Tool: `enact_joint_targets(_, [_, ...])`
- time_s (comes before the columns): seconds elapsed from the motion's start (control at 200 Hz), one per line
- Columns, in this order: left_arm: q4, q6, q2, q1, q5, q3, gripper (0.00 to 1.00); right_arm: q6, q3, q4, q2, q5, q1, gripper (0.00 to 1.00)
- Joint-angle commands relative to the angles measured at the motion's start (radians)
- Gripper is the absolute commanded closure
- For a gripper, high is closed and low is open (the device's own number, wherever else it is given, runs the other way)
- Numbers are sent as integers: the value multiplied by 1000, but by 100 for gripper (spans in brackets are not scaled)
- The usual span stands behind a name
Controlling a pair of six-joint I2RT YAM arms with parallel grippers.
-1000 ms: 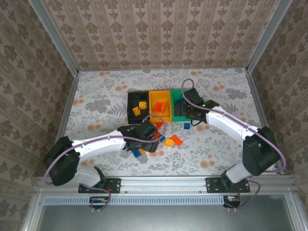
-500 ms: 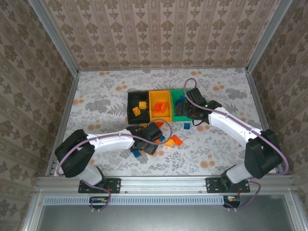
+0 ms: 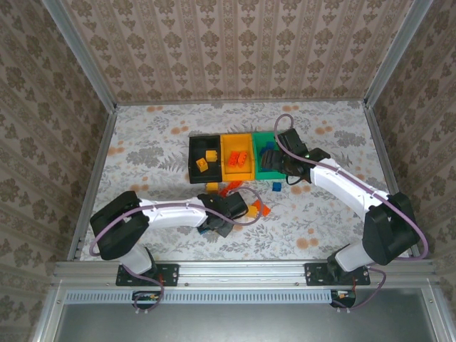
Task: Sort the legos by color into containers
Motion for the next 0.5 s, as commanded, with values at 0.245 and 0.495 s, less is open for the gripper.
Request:
enact_joint_targets(0.245, [2, 3, -257, 101, 32, 79, 68, 16, -12, 0, -58, 10, -14, 19])
enact_joint_targets(0.495, [112, 61, -210, 398, 22, 222, 68, 24, -17, 2, -44, 7, -18, 19])
